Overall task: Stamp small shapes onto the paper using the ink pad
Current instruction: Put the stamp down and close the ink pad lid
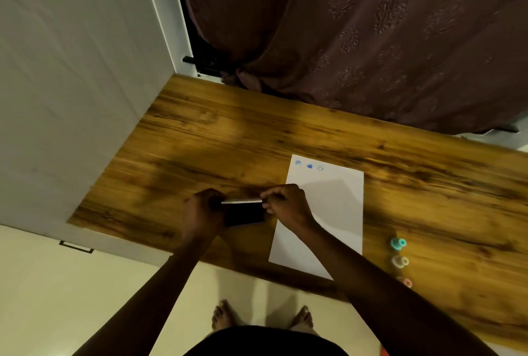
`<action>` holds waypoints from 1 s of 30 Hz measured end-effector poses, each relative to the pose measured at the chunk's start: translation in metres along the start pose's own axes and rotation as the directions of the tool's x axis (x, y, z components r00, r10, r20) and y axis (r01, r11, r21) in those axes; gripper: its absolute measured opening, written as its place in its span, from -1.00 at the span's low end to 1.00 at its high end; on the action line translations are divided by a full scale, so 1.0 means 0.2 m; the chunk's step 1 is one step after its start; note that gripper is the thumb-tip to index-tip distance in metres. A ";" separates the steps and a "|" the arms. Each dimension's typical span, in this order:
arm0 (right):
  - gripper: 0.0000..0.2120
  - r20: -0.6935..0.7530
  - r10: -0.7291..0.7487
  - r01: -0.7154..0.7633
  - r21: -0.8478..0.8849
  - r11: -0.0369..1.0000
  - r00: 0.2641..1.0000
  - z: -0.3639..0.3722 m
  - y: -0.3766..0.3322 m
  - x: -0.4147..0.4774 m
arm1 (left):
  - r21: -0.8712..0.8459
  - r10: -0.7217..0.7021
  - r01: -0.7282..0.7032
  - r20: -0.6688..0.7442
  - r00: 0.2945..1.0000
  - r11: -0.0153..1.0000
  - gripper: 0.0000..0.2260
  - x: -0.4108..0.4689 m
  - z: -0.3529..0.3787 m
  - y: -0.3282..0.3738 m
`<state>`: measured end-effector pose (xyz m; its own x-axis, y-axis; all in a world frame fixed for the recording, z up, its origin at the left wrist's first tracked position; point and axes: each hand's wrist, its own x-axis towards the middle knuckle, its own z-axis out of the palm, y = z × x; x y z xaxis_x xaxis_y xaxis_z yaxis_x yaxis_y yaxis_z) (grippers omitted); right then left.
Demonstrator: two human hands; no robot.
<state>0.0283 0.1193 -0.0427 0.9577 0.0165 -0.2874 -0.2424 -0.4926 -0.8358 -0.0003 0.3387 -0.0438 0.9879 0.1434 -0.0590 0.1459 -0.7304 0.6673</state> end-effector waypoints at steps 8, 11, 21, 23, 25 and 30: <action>-0.83 -0.009 -0.076 0.074 -0.128 0.989 0.997 0.02 0.01 -0.06 | -0.178 -0.112 0.119 0.047 0.993 0.977 -0.78 -0.13 -0.03 0.02; -0.79 -0.021 -0.084 0.080 -0.142 0.987 0.996 0.02 0.01 -0.08 | -0.213 -0.220 0.234 0.090 0.971 0.949 -0.64 -0.16 -0.02 0.02; -0.78 -0.084 -0.117 0.100 -0.181 0.978 0.990 0.06 -0.02 -0.14 | -0.163 -0.110 0.119 0.060 0.992 0.980 -0.81 -0.16 -0.03 0.04; -0.79 -0.091 -0.108 0.090 -0.183 0.979 0.990 0.07 -0.03 -0.15 | -0.174 -0.091 0.098 0.047 0.995 0.980 -0.83 -0.16 -0.04 0.05; -0.80 -0.091 -0.094 0.077 -0.179 0.981 0.991 0.08 -0.03 -0.15 | -0.206 -0.095 0.104 0.049 0.994 0.973 -0.83 -0.16 -0.04 0.05; -0.80 -0.108 -0.069 0.052 -0.156 0.986 0.992 0.09 -0.05 -0.16 | -0.264 -0.138 0.153 0.075 0.988 0.952 -0.78 -0.15 -0.03 0.04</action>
<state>-0.0034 0.1397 -0.0338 0.9832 -0.0435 -0.1771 -0.1656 -0.6204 -0.7666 -0.0291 0.3331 -0.0321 0.9596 0.1918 -0.2059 0.2759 -0.4975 0.8224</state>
